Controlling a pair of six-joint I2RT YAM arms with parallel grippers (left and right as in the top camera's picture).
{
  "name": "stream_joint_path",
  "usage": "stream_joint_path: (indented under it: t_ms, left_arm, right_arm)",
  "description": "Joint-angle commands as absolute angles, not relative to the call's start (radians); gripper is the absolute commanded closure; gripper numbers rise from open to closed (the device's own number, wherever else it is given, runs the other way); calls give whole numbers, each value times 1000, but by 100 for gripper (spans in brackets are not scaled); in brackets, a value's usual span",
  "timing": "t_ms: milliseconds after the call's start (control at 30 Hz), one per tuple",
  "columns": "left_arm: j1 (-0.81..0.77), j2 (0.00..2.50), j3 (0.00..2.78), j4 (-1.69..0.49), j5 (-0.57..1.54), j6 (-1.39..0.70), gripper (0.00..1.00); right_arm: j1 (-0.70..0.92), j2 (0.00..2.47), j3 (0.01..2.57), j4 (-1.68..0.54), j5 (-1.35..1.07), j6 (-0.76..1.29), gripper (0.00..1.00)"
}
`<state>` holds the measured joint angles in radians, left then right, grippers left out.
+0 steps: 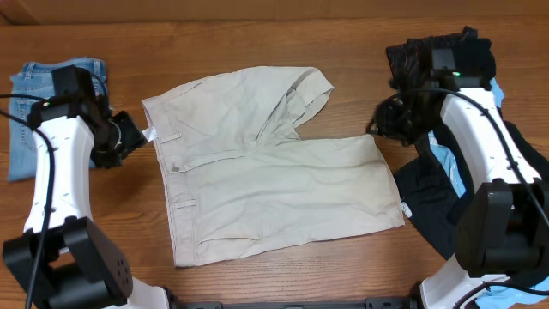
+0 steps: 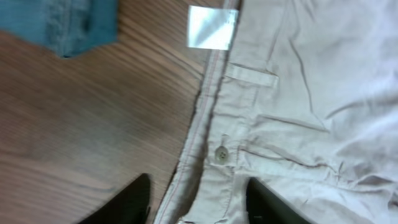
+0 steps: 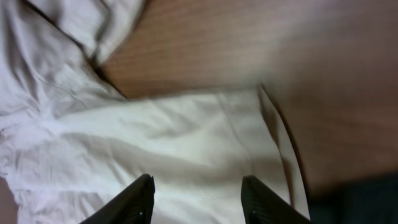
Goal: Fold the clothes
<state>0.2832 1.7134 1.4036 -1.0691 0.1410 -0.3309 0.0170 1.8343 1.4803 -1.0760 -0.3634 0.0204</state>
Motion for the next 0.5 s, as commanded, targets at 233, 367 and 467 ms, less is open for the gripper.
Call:
stream_joint_path:
  t_ms: [233,367,467]
  left_arm:
    - [241,1947,1422,-907,176,-306,39]
    - [235,2001,1422,-820,186,-306,36]
    - [218,2068,1422,-759,185,-306,36]
  right_arm:
    - [200,1872,1498,-814,-396,49,48]
    - [233,1977,1498,-698,-417,87,51]
    - [255,2070,1498,-591,-502,87,52]
